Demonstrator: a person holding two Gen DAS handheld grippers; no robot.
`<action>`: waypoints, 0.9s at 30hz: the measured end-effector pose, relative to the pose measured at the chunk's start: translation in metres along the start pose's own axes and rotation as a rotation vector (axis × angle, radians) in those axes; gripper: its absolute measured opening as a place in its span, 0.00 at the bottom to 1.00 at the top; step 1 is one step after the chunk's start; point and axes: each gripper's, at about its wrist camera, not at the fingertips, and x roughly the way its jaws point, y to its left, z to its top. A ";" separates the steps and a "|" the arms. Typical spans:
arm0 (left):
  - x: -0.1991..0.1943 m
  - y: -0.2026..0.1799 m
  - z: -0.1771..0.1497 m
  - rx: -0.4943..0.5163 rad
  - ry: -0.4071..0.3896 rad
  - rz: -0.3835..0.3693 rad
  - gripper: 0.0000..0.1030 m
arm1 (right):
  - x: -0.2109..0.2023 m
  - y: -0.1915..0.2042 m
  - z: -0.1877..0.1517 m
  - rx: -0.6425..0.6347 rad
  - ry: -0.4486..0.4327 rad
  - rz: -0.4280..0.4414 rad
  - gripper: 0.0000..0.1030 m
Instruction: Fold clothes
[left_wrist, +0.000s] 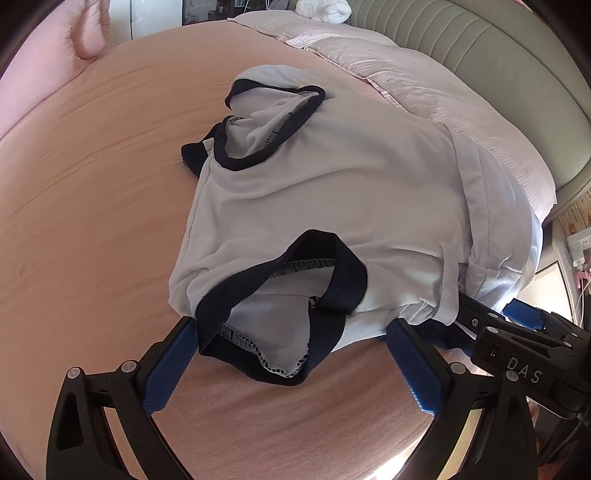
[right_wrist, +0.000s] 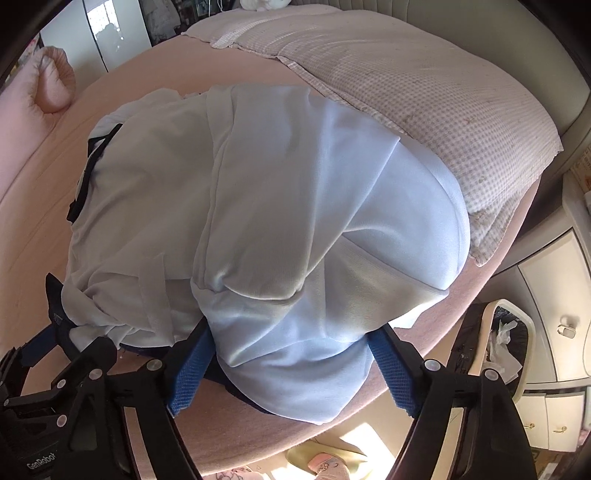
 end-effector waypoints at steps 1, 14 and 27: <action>0.001 -0.002 0.000 0.009 -0.001 0.004 0.97 | -0.001 0.000 -0.001 -0.006 -0.002 -0.006 0.74; 0.020 -0.022 -0.004 0.105 -0.045 -0.008 0.69 | -0.004 -0.006 -0.013 -0.008 -0.068 -0.005 0.46; 0.037 -0.042 -0.002 0.176 -0.074 0.001 1.00 | -0.007 -0.019 -0.038 0.050 -0.200 0.076 0.48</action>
